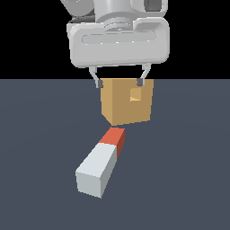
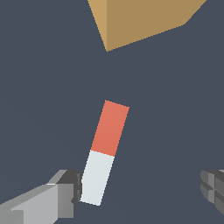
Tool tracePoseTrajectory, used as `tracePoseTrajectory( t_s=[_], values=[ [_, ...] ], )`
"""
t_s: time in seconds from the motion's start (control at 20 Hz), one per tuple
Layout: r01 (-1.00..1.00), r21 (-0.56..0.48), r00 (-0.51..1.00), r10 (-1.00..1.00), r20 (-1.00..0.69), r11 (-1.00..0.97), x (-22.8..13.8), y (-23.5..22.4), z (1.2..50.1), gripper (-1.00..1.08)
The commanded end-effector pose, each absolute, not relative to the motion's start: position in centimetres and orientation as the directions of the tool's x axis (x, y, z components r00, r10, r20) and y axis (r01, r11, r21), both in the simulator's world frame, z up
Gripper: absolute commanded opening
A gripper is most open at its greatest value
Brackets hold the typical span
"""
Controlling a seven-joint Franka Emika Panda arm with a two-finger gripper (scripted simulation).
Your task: Insert the peg into the horizontal hole in a box.
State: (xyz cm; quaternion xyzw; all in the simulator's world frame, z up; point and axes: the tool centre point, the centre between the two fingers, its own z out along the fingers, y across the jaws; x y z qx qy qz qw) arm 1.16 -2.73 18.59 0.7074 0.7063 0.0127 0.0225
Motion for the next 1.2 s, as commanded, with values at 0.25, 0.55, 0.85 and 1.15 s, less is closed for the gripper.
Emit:
tracePoseTrajectory(
  t_s=[0.25,0.55,0.85,1.15],
  values=[
    [0.999,0.046,0.027,1.0,-0.012,-0.027,0.9,-3.5,17.6,1.0],
    [0.992,0.03,0.125,0.992,-0.009,-0.124,-0.4,-6.3,13.9,1.0],
    [0.97,0.009,0.243,0.97,-0.004,-0.243,-2.4,-9.6,9.2,1.0],
    [0.956,0.0,0.293,0.956,-0.002,-0.293,-3.4,-10.8,7.2,1.0]
  ],
)
